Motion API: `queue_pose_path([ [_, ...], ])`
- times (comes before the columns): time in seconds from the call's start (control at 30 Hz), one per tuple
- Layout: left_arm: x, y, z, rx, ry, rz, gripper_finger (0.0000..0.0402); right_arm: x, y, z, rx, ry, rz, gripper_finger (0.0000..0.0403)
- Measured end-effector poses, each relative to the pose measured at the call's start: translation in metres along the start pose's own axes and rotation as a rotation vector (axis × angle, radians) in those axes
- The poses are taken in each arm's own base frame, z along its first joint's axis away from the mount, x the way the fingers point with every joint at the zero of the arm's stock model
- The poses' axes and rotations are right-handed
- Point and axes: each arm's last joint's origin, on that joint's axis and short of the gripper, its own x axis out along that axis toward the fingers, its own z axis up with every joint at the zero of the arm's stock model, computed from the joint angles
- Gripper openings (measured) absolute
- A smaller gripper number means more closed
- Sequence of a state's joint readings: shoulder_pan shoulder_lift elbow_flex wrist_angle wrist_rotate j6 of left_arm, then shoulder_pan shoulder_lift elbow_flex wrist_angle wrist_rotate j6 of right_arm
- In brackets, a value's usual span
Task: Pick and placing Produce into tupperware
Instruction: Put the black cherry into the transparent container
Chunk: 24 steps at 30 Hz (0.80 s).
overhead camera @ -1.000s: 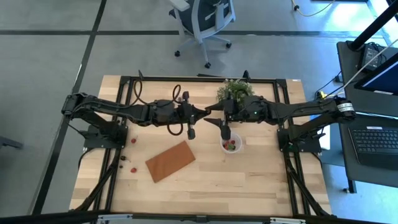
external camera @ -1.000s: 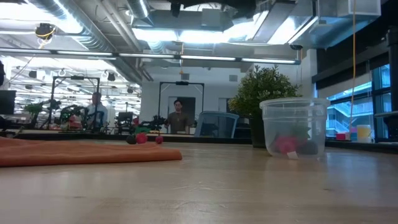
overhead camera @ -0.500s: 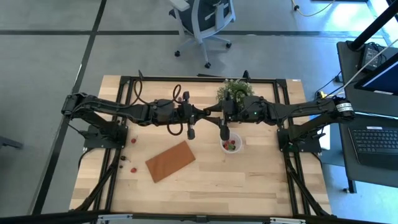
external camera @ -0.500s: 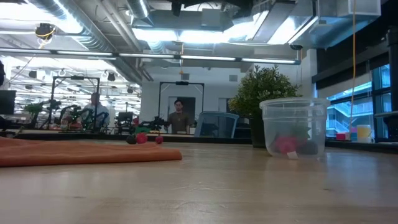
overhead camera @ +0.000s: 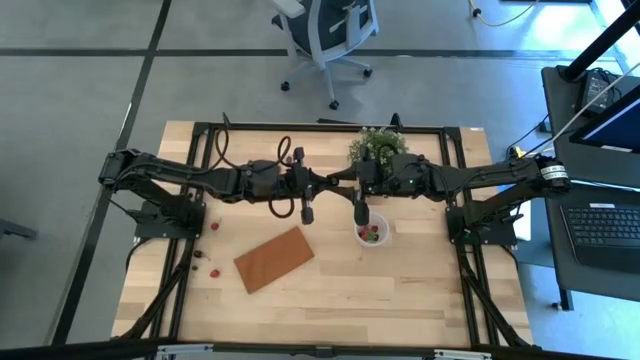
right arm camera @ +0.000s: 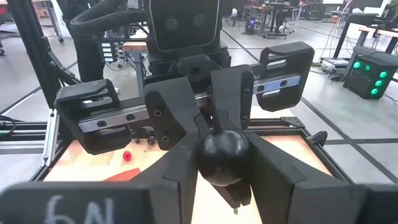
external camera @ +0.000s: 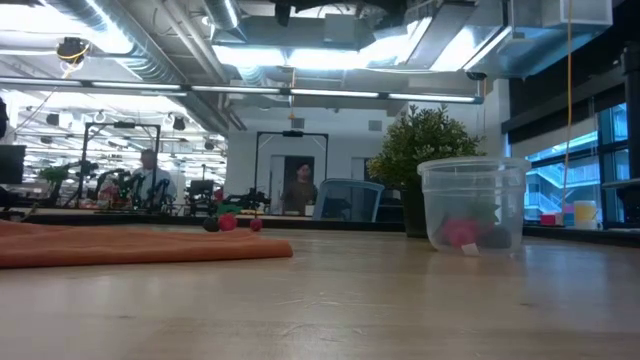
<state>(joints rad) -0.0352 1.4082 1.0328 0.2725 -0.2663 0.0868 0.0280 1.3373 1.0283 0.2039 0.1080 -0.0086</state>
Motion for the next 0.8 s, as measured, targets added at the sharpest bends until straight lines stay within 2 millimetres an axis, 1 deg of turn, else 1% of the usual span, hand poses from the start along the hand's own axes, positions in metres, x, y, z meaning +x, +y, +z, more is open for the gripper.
queue_pose_path([
  [0.1,-0.0001,-0.0001,0.0000,-0.003,0.000,0.000,0.0001,0.0000,0.0000,-0.0001,-0.001,0.000,0.000,0.0108],
  [0.53,-0.0001,0.0001,0.0001,0.020,0.000,0.005,0.0001,-0.0009,-0.0002,0.0005,-0.005,-0.001,-0.003,0.0110],
  [0.63,0.0000,0.0000,0.0003,0.020,-0.001,0.004,0.0017,-0.0025,-0.0003,0.0015,-0.017,0.000,-0.002,0.0109],
  [0.8,0.0000,0.0004,-0.0054,-0.001,0.056,0.013,0.0069,-0.0075,-0.0014,0.0064,-0.019,-0.017,-0.018,0.0109],
])
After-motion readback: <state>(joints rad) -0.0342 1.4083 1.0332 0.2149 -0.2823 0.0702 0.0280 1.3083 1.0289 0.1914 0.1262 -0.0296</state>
